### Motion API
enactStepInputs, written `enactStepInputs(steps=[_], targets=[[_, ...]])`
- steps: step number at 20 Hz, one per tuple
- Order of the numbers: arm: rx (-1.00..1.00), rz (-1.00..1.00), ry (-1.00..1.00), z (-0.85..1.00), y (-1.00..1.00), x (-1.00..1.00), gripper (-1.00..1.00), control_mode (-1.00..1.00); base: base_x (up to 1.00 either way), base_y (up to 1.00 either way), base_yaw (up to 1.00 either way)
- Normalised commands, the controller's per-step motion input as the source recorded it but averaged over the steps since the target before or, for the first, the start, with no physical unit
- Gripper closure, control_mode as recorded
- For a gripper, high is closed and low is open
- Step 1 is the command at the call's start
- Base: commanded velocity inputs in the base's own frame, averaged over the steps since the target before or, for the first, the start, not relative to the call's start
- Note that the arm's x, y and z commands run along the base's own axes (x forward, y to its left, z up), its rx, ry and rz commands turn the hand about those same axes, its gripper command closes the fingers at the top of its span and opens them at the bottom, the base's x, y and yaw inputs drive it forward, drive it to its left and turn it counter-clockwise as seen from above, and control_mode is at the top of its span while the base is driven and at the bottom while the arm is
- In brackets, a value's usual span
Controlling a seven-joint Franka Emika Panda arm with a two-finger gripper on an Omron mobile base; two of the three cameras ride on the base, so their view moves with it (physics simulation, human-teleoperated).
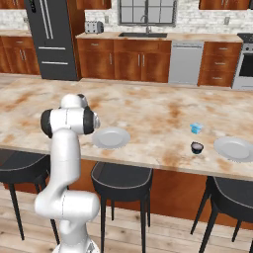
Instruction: Place two yogurt containers on each plate.
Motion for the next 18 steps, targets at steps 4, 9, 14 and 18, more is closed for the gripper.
enactStepInputs(steps=[4,9,14,18], targets=[[0.01,0.00,-0.04,0.89,-0.15,-0.37,1.00,-1.00,0.00,0.00,0.00],[0.14,0.00,-0.09,0.50,-0.80,-0.51,1.00,-1.00,0.00,0.00,0.00],[0.10,0.03,-0.08,-0.04,-0.89,-0.25,1.00,-1.00,0.00,0.00,0.00],[-0.05,0.08,0.02,-0.01,-0.58,0.00,1.00,-1.00,0.00,0.00,0.00]])
